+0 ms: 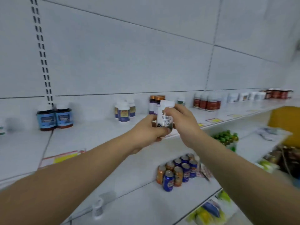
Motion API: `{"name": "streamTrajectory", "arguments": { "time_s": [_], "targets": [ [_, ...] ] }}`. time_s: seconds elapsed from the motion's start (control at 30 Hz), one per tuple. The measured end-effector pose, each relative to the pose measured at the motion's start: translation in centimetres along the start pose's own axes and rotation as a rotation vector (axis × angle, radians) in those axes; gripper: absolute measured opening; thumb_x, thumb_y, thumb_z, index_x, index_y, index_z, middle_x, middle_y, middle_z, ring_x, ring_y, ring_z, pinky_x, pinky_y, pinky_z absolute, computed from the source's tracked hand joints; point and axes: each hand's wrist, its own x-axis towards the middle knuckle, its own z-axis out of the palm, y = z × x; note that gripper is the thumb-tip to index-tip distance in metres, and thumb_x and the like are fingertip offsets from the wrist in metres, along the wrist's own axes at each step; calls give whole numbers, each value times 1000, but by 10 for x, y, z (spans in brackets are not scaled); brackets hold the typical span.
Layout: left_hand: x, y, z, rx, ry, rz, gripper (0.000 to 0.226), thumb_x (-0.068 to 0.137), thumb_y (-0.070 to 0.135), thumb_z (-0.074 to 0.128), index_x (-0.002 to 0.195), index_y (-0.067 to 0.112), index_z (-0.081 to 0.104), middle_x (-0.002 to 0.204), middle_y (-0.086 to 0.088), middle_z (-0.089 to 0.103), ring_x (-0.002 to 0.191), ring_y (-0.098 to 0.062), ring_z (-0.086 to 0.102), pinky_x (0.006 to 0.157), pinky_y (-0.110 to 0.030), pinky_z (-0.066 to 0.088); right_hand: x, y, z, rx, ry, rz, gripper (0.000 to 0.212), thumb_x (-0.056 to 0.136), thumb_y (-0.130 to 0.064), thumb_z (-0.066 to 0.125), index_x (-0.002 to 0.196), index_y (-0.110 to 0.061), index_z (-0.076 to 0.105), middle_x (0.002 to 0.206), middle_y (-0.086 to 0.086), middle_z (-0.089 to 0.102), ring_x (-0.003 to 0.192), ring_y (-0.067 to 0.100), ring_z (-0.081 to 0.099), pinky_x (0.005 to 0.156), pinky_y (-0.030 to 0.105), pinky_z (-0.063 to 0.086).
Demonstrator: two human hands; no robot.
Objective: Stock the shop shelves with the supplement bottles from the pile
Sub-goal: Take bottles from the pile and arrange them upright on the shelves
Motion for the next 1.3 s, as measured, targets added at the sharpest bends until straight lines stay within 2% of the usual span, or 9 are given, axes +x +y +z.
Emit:
{"name": "streamTrajectory", "arguments": {
  "time_s": [0.13,0.27,0.43,0.6,0.7,0.83,0.97,1.17,1.3],
  "targets": [
    [56,12,138,-106,-90,-24,26,87,15,64,103,27,49,105,-1,64,97,-17,64,86,-33,53,5,22,-140,-74,122,42,10,80,-28,62,86,-21,67,96,12,68,97,34,63,86,54,52],
    [106,30,239,-165,-179,-30,30,87,14,65,110,25,50,104,-1,65,96,-18,65,84,-35,56,17,33,-246,-128,186,72,9,86,-24,59,85,-16,63,91,6,64,86,25,60,76,40,50],
    [169,46,315,-204,-276,-5,24,88,15,64,92,34,49,97,1,66,98,-21,65,92,-41,53,53,45,-337,-127,281,88,8,86,-22,60,78,-20,59,83,-4,59,77,17,57,73,36,49],
    [254,43,362,-138,-328,31,25,89,17,63,110,21,52,106,-5,66,95,-20,66,82,-34,56,113,77,-399,-103,344,92,10,87,-23,59,82,-16,64,84,5,63,78,21,59,72,40,50],
    [317,37,381,-34,-341,52,39,86,20,66,121,16,50,109,-5,65,97,-21,66,73,-28,56,162,103,-431,-81,360,99,10,89,-24,59,82,-18,64,85,3,64,82,21,60,78,40,52],
    [406,35,402,63,-362,70,39,84,24,68,119,19,50,109,-2,65,100,-18,63,87,-35,53,238,134,-472,-100,351,81,11,89,-25,59,89,-15,64,89,6,65,84,22,60,73,38,49],
    [484,33,421,300,-324,114,38,83,30,69,116,21,51,110,0,64,100,-19,59,87,-31,48,311,161,-511,-131,314,104,10,87,-25,60,90,-16,62,92,4,65,93,25,64,84,43,53],
    [582,12,449,918,-359,16,71,90,59,45,144,16,32,149,-6,36,132,-24,39,105,-33,31,408,208,-564,-262,210,96,34,89,-26,59,121,-19,52,108,2,61,90,11,57,67,28,47],
    [638,5,476,1004,-323,-86,71,93,60,36,147,15,27,152,-8,31,135,-26,35,109,-35,29,469,249,-602,-304,98,86,39,87,-21,61,124,-23,46,112,5,62,95,15,62,79,29,52]
  ]
}}
